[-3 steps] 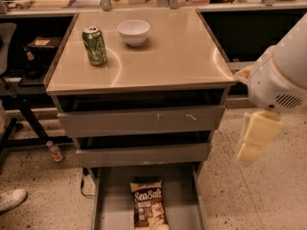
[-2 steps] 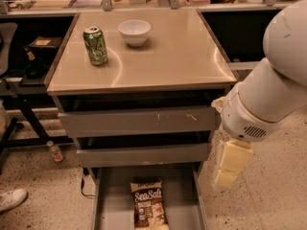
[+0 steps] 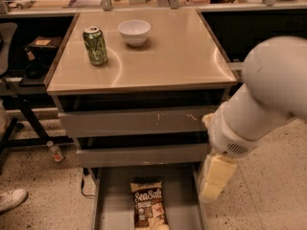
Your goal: Pick brown chip bag from bottom drawer and place on counter
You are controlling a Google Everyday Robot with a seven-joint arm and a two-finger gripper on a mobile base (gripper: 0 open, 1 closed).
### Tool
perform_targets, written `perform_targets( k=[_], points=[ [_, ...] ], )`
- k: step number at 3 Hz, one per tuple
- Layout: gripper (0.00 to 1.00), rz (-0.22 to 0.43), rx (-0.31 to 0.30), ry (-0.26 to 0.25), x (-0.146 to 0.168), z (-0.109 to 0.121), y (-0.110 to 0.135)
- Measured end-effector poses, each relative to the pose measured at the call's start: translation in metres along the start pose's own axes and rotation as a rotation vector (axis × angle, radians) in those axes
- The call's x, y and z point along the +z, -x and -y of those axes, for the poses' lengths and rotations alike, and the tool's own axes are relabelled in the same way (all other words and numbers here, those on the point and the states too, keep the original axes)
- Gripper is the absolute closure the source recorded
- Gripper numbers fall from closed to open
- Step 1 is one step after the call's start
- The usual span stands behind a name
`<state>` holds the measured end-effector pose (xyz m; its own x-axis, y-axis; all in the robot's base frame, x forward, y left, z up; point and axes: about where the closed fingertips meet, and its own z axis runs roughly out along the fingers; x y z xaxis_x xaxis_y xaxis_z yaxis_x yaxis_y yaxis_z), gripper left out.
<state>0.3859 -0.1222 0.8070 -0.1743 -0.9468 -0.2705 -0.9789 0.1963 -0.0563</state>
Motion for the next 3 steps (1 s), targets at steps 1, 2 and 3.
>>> perform_targets(
  k=[1,2,3],
  points=[
    [0.0,0.013,0.017,0.059,0.079,-0.011,0.012],
    [0.0,0.0,0.043,0.111,0.145,-0.012,0.021],
    [0.0,0.0,0.043,0.111,0.145,-0.012,0.021]
  ],
)
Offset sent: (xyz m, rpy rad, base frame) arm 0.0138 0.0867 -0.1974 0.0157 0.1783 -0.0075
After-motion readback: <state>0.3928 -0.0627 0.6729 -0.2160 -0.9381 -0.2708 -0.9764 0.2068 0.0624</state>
